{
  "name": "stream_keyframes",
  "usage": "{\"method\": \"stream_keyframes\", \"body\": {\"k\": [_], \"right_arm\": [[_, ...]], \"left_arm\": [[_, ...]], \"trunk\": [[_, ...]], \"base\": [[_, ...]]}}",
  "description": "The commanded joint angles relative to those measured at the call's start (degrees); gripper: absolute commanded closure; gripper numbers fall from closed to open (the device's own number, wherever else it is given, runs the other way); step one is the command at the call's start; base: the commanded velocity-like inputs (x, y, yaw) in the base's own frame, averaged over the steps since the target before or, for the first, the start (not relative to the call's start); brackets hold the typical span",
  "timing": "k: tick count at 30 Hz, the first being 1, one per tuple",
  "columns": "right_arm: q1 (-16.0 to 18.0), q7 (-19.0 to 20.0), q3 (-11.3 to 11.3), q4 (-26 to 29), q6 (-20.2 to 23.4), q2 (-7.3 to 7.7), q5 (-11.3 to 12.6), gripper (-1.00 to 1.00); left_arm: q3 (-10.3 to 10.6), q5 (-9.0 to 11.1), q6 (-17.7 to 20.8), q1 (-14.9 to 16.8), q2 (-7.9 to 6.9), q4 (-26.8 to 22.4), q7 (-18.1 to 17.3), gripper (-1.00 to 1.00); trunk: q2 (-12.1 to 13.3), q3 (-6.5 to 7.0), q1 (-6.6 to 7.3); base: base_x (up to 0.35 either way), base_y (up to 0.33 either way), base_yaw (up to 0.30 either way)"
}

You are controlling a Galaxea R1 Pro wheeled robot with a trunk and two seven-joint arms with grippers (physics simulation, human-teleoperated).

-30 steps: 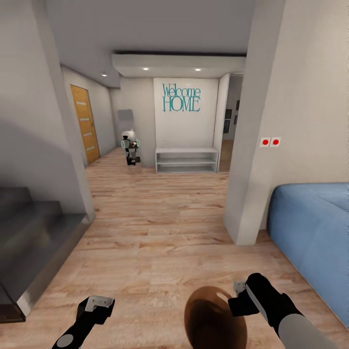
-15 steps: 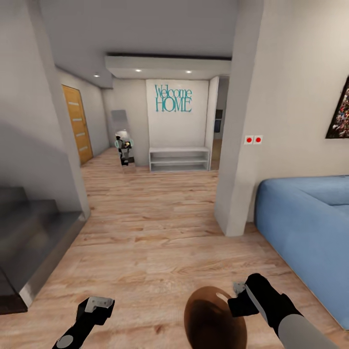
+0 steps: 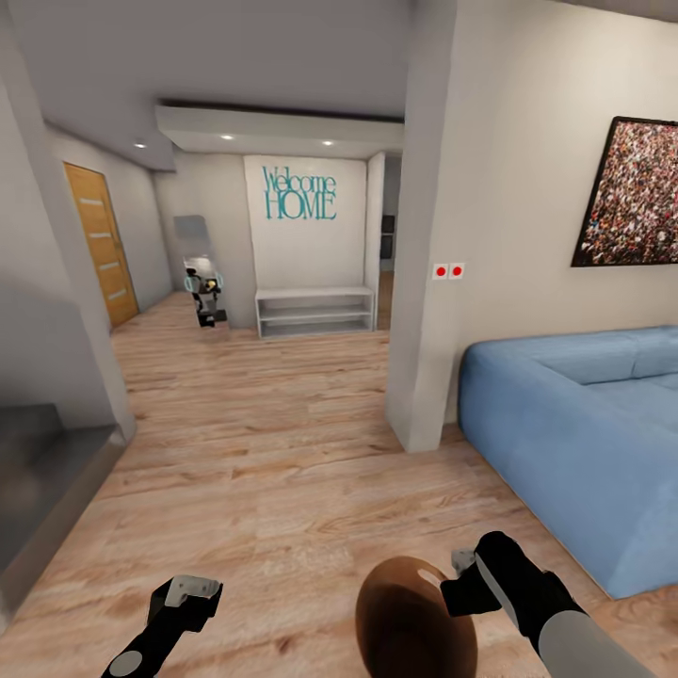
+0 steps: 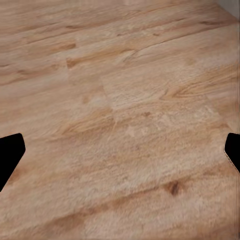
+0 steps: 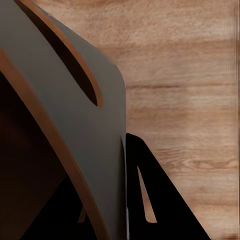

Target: Put the three can of soda from the living room inside the tash can in the kitchen.

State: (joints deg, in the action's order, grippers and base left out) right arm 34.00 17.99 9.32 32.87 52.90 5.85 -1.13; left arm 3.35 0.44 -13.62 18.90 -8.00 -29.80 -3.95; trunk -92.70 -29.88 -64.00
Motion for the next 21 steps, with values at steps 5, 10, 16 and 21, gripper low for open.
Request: {"method": "stream_keyframes", "body": {"k": [5,10,16,21], "right_arm": [[0.0,0.2,-0.1,0.0,0.2,-0.04,1.3,1.00],[0.0,0.0,0.0,0.0,0.2,-0.05,1.3,1.00],[0.0,0.0,0.0,0.0,0.2,-0.06,1.3,1.00],[0.0,-0.1,0.0,0.0,0.2,-0.09,1.3,1.00]], "left_arm": [[0.0,0.0,0.0,0.0,0.00,0.0,0.0,-1.00],[0.1,-0.1,0.0,0.0,0.00,0.0,0.0,-1.00],[0.1,-0.1,0.0,0.0,0.00,0.0,0.0,-1.00],[0.1,-0.1,0.0,0.0,0.00,0.0,0.0,-1.00]], "trunk": [[0.0,0.16,0.00],[0.0,0.33,0.00],[0.0,0.56,0.00],[0.0,0.76,0.00]], "base": [[0.000,-0.032,-0.244],[0.000,-0.212,-0.244],[0.000,-0.266,-0.244],[0.000,-0.278,-0.240]]}}
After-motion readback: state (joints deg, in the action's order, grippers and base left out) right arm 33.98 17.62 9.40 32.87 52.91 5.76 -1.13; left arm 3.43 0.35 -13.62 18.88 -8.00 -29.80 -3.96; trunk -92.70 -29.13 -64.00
